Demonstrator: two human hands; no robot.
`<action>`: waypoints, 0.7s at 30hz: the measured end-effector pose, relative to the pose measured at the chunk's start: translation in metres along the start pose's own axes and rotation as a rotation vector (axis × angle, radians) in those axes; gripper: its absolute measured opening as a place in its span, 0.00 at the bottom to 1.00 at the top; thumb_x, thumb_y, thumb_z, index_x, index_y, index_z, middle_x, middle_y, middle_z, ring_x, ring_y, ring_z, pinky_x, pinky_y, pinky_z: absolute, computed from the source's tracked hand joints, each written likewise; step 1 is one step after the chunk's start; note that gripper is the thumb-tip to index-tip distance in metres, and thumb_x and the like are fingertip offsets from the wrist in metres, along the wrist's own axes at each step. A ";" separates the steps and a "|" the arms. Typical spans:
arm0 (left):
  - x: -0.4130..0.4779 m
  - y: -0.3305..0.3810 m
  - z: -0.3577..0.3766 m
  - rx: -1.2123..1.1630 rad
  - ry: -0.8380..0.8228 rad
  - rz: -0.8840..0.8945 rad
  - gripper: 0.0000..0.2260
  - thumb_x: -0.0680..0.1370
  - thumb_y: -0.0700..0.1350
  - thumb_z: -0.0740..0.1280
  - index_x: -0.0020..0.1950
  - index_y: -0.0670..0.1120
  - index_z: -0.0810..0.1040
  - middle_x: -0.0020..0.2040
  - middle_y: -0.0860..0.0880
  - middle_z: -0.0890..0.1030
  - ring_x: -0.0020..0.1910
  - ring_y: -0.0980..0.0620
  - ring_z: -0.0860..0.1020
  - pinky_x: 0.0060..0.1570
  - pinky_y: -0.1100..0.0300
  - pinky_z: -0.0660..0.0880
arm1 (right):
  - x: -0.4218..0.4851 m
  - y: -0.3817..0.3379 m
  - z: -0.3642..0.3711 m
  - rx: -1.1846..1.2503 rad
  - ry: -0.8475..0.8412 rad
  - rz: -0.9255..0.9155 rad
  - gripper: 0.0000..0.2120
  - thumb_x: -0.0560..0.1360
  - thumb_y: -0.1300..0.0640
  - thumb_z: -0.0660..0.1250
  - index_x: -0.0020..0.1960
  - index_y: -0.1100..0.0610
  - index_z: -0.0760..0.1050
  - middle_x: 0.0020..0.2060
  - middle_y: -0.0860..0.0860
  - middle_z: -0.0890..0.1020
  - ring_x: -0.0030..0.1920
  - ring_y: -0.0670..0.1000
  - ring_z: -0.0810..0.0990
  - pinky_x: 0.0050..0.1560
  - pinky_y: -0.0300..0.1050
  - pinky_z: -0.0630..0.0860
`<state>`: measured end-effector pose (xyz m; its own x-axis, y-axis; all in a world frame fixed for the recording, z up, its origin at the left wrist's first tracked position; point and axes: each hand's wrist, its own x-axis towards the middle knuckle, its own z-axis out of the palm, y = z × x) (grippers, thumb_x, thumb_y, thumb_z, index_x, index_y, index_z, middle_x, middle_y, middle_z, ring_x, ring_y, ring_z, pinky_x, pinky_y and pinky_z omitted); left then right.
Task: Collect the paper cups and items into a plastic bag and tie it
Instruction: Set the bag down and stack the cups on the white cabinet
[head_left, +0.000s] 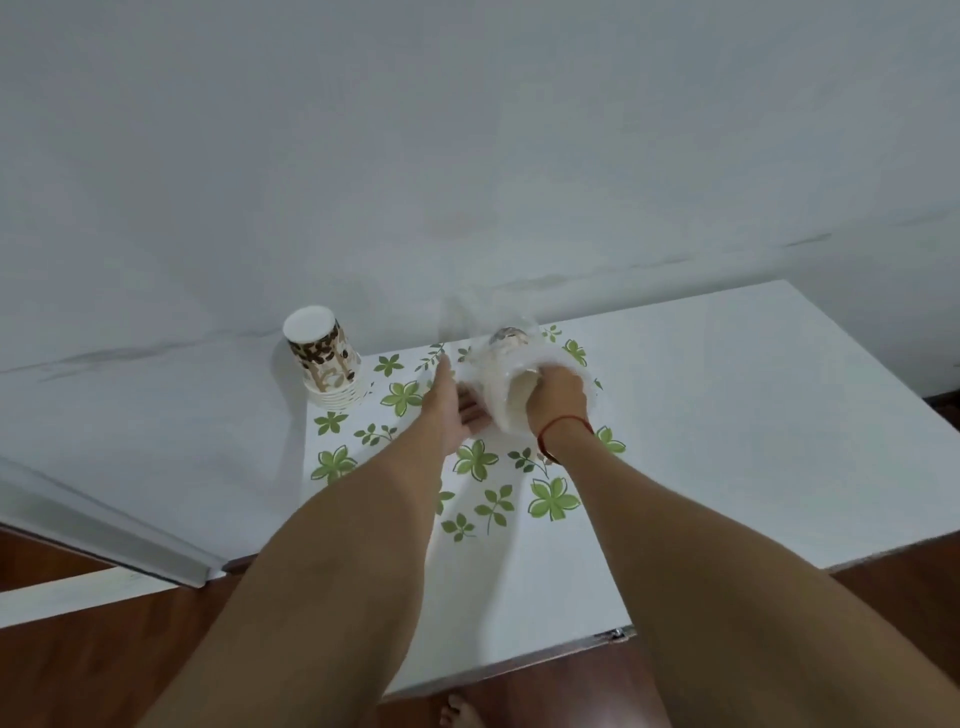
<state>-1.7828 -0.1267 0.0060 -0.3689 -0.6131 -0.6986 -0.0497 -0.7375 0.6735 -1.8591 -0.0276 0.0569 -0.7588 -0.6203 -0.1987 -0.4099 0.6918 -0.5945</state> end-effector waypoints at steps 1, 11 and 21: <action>-0.008 -0.003 -0.003 -0.052 -0.087 -0.065 0.31 0.76 0.67 0.58 0.59 0.40 0.76 0.52 0.40 0.81 0.49 0.43 0.81 0.42 0.50 0.80 | -0.003 0.000 -0.001 0.063 0.003 0.010 0.16 0.79 0.66 0.55 0.65 0.65 0.73 0.62 0.61 0.77 0.63 0.59 0.76 0.64 0.48 0.71; -0.038 -0.009 0.003 0.083 0.266 0.191 0.10 0.77 0.43 0.68 0.49 0.35 0.76 0.49 0.42 0.80 0.46 0.44 0.79 0.50 0.55 0.78 | -0.054 0.011 -0.018 0.275 -0.023 -0.035 0.17 0.79 0.65 0.54 0.63 0.61 0.76 0.60 0.60 0.78 0.58 0.62 0.78 0.58 0.50 0.77; -0.059 -0.036 0.006 0.278 0.147 0.109 0.24 0.73 0.59 0.71 0.55 0.39 0.77 0.53 0.42 0.83 0.50 0.42 0.83 0.48 0.50 0.82 | -0.073 0.037 -0.013 0.230 0.107 0.111 0.19 0.77 0.66 0.54 0.64 0.59 0.75 0.62 0.58 0.78 0.63 0.59 0.75 0.62 0.46 0.71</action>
<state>-1.7651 -0.0620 0.0240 -0.2493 -0.7335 -0.6323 -0.2760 -0.5720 0.7724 -1.8256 0.0476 0.0594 -0.8468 -0.4943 -0.1966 -0.2044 0.6436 -0.7375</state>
